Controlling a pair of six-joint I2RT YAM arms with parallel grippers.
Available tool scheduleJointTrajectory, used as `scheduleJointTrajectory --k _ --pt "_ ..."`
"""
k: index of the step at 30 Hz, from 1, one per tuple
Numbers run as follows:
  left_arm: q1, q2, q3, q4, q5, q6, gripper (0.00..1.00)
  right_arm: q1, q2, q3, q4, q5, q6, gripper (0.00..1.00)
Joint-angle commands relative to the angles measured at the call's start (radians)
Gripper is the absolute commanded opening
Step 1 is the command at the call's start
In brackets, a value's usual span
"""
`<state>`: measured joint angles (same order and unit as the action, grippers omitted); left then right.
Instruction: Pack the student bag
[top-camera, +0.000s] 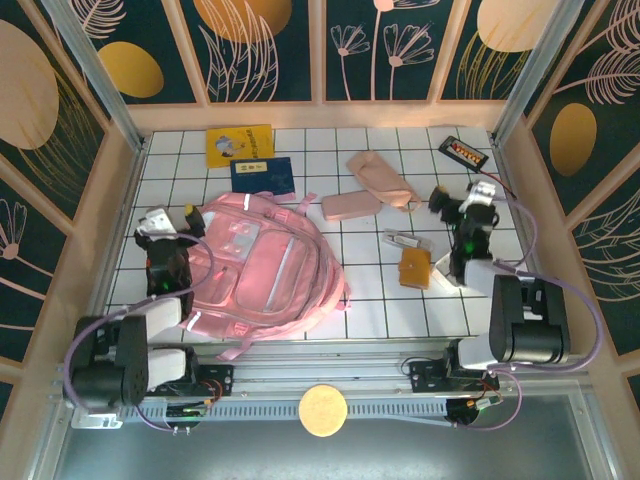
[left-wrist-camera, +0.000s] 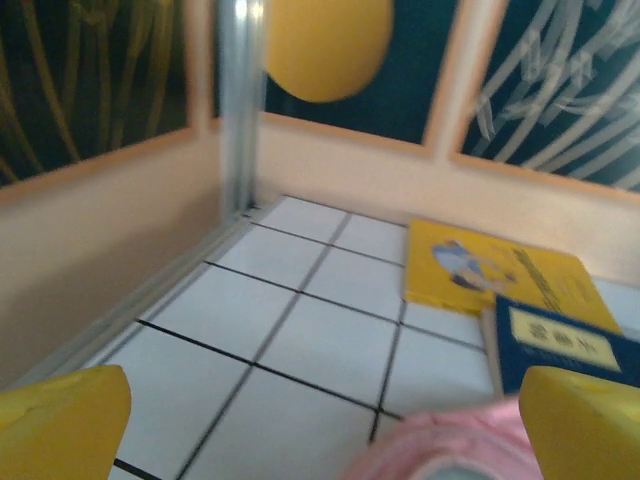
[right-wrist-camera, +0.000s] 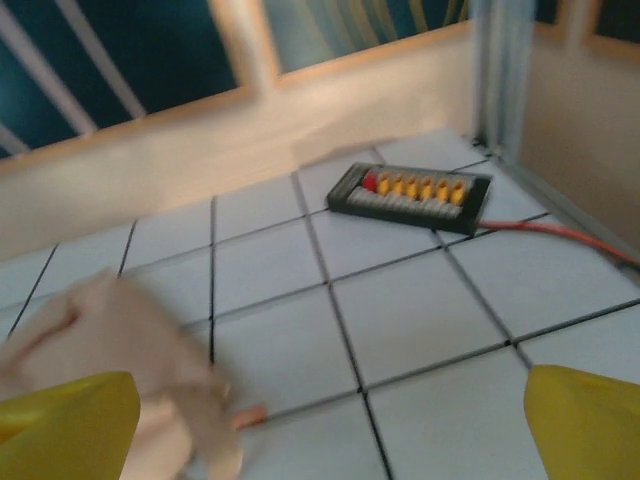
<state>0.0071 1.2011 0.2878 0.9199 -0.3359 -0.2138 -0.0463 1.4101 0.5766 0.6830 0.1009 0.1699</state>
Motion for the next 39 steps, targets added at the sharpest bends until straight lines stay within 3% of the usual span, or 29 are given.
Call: scheduleJointTrajectory --k 1,4,6,8,10,13,17,19,24,31,35,39 --pt "-0.001 -0.056 0.208 -0.583 -0.125 -0.169 0.99 -0.027 0.057 0.33 -0.607 0.038 0.174 0.99" --pt "-0.001 -0.095 0.324 -0.818 0.098 -0.205 0.99 -0.036 0.176 0.558 -0.864 -0.189 0.174 0.99" --pt "-0.001 -0.147 0.339 -0.875 0.235 -0.263 0.99 -0.024 0.194 0.6 -0.885 -0.381 0.191 0.99" --pt "-0.001 -0.19 0.294 -0.886 0.309 -0.437 0.99 0.009 0.187 0.61 -0.873 -0.512 0.215 0.99" --pt "-0.001 -0.243 0.245 -0.912 0.344 -0.617 0.99 0.065 0.196 0.639 -0.898 -0.579 0.218 0.99" --pt "0.0 -0.327 0.22 -0.999 0.366 -0.767 0.99 0.164 0.208 0.669 -0.955 -0.657 0.199 0.99" --pt "-0.001 -0.229 0.287 -1.083 0.641 -0.825 0.99 0.294 0.227 0.645 -0.943 -0.797 0.257 0.99" --pt "-0.018 -0.183 0.297 -1.074 0.759 -0.876 0.99 0.377 0.252 0.65 -0.961 -0.818 0.281 0.99" --pt "-0.067 -0.31 0.244 -1.094 0.758 -0.979 0.99 0.54 0.35 0.721 -1.077 -0.741 0.261 0.99" --pt "-0.252 -0.415 0.142 -1.07 0.655 -1.081 0.98 0.588 0.406 0.696 -1.062 -0.717 0.299 0.96" --pt "-0.259 -0.408 0.141 -1.024 0.677 -1.065 0.98 0.609 0.454 0.722 -1.085 -0.715 0.273 0.94" --pt "-0.261 -0.423 0.06 -0.783 0.758 -1.143 0.99 0.608 0.504 0.734 -1.1 -0.702 0.246 0.91"
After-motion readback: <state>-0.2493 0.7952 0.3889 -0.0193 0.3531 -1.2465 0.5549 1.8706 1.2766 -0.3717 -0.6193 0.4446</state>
